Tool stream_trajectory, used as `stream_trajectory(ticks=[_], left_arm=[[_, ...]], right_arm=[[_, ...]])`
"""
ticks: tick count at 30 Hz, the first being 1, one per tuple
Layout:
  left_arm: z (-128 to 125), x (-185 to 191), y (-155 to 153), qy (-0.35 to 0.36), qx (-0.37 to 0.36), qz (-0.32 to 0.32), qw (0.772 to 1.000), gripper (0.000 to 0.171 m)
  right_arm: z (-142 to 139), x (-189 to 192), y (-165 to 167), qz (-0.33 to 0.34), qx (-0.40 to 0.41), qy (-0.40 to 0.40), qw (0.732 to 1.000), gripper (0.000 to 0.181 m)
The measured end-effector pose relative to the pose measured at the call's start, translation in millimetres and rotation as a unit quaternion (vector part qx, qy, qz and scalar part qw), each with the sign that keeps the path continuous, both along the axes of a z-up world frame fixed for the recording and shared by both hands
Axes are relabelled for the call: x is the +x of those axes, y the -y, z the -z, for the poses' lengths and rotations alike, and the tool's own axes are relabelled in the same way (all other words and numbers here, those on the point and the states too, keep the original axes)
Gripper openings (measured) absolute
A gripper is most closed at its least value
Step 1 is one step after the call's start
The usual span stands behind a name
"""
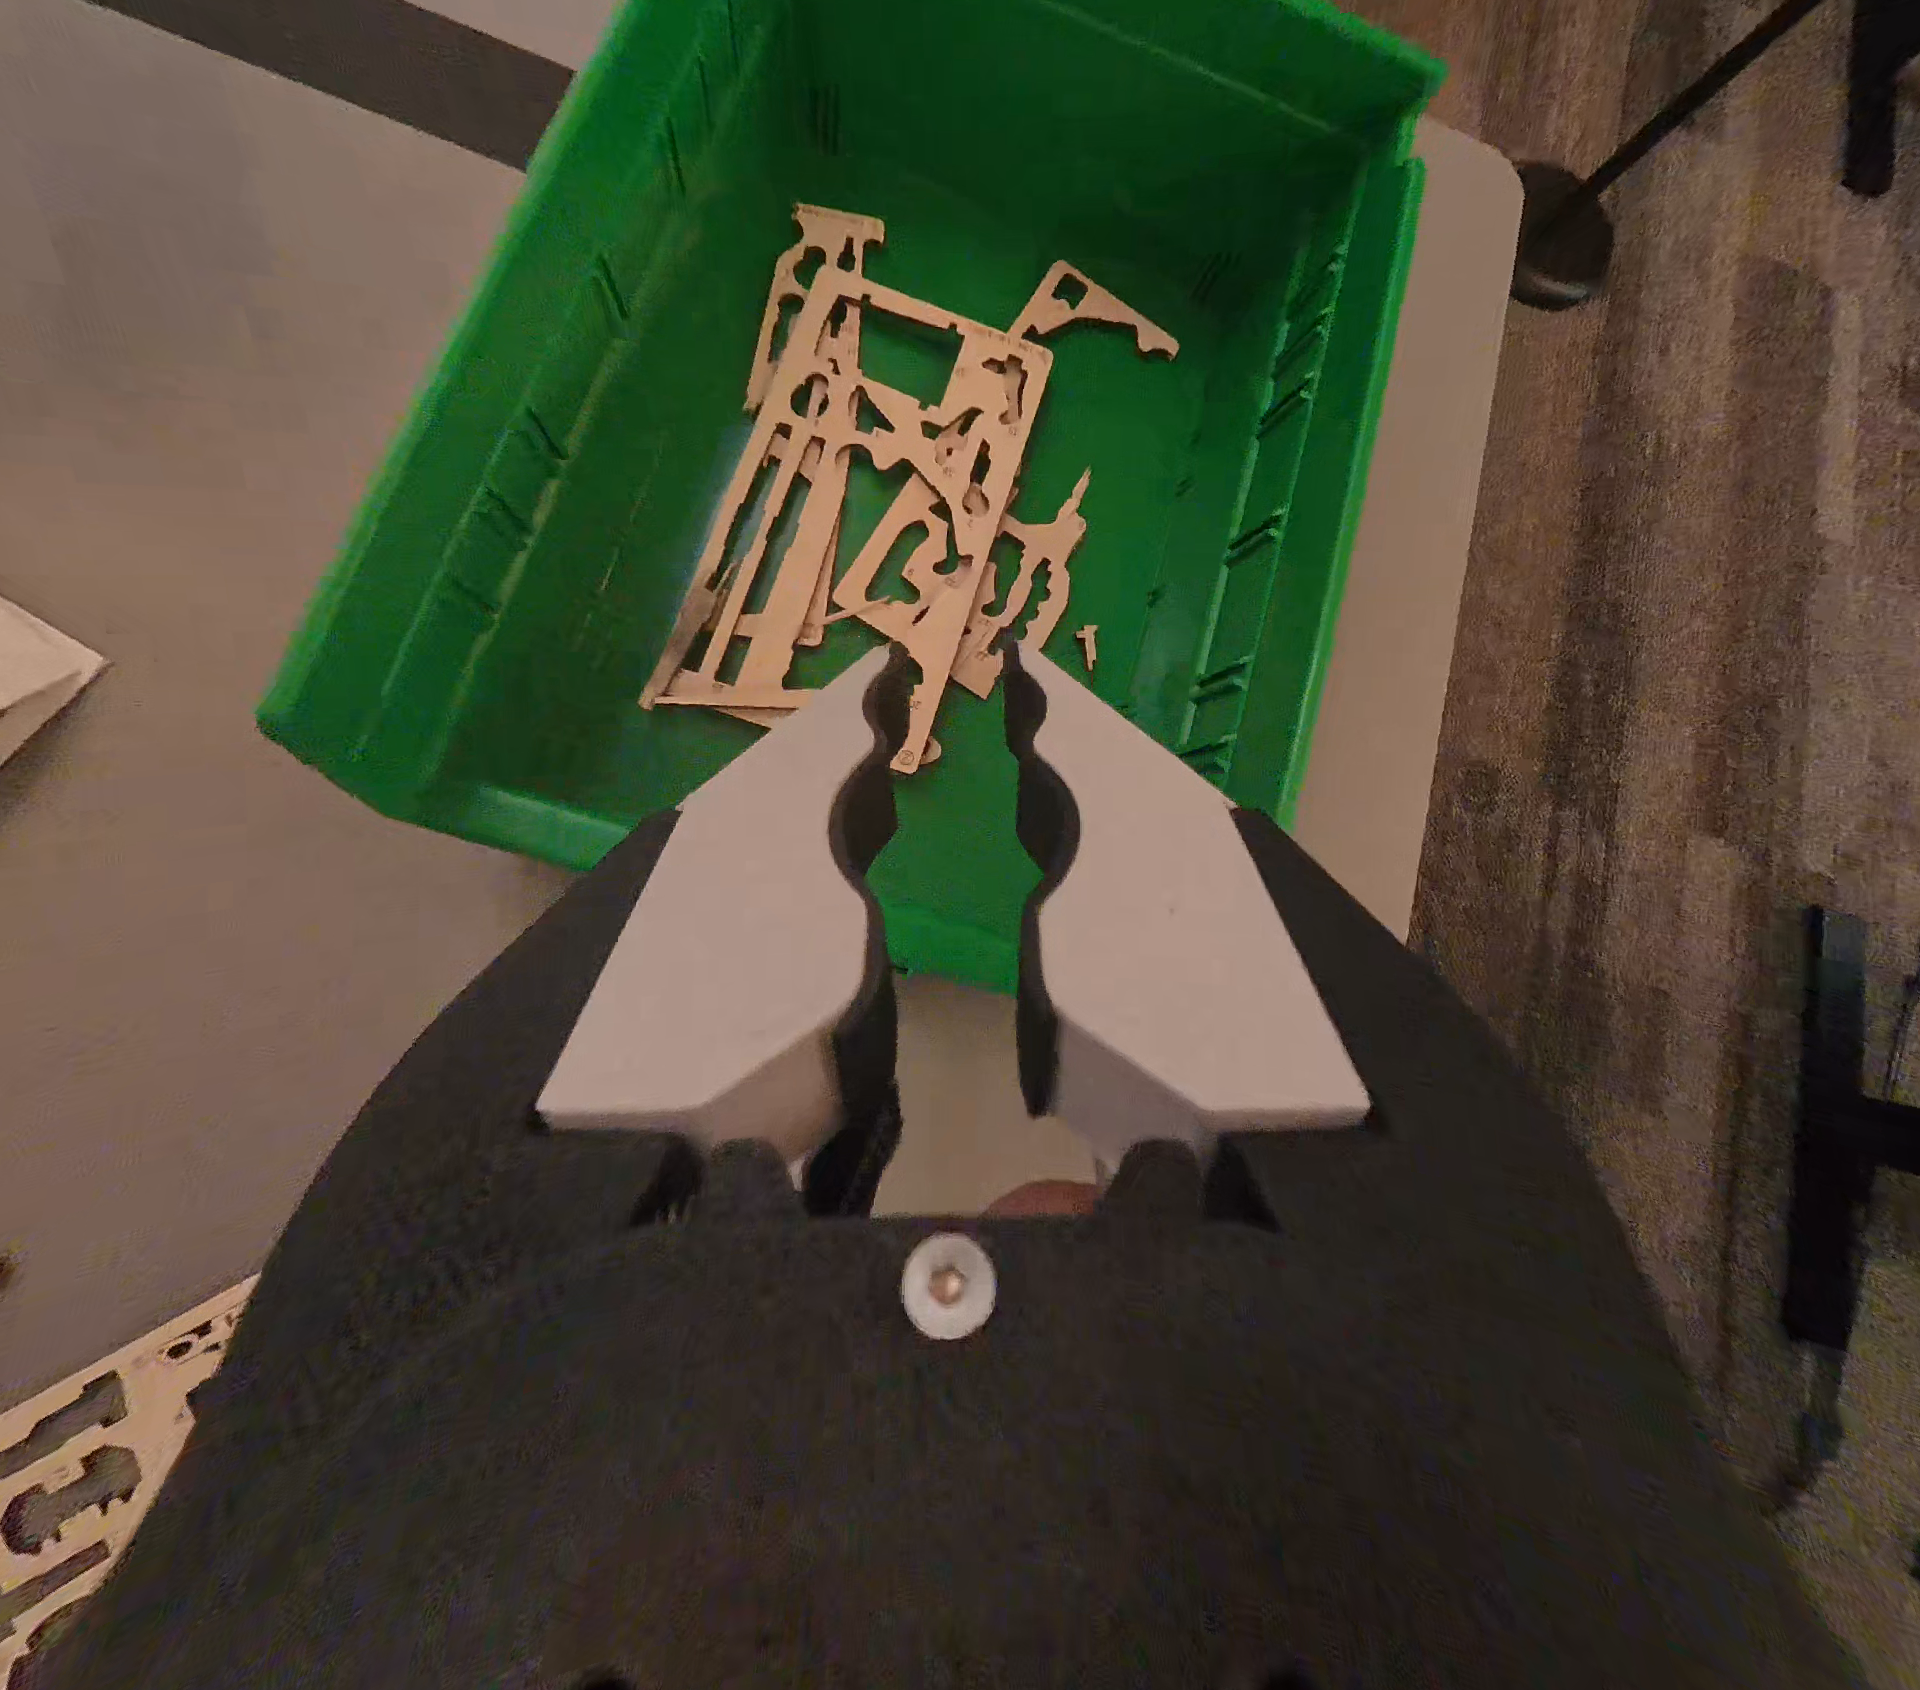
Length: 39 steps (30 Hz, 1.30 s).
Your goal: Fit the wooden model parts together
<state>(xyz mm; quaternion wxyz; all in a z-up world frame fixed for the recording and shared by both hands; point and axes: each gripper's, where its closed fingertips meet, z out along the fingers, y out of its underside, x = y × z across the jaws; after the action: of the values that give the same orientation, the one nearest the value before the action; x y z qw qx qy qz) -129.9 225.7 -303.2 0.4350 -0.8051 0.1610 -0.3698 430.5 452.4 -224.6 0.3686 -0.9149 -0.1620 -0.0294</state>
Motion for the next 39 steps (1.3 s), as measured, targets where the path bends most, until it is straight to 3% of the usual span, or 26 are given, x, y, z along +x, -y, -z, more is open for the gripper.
stream_trajectory(ticks=[3,9,13,15,18,21,39], left_arm=[[-0.2,-0.2,0.0,0.001,0.001,-0.001,1.0,0.033],[-3.0,-1.2,0.4,0.008,0.007,-0.002,1.0,0.033],[-4.4,-1.3,0.9,0.014,0.009,0.0,1.0,0.034],[-4.6,-1.2,1.0,0.015,0.009,0.001,1.0,0.034],[-5.4,-1.7,1.0,0.019,0.009,0.001,1.0,0.033],[-6.5,-2.3,0.9,0.023,0.01,-0.001,1.0,0.034],[-10.4,-4.4,0.2,0.043,0.011,-0.003,0.999,0.034]], right_arm=[[27.8,12.4,-20.3,0.046,-0.036,0.014,0.998,0.001],[83.5,28.5,-48.7,0.116,-0.109,0.005,0.987,0.0],[99.2,47.9,-54.2,0.183,-0.107,0.026,0.977,0.0],[108.0,51.3,-55.0,0.209,-0.111,-0.004,0.972,0.0],[108.0,48.7,-60.0,0.229,-0.099,-0.056,0.967,0.002],[106.3,51.3,-60.7,0.245,-0.101,-0.055,0.963,0.014],[122.6,54.3,-54.6,0.266,-0.161,-0.032,0.95,0.008]])
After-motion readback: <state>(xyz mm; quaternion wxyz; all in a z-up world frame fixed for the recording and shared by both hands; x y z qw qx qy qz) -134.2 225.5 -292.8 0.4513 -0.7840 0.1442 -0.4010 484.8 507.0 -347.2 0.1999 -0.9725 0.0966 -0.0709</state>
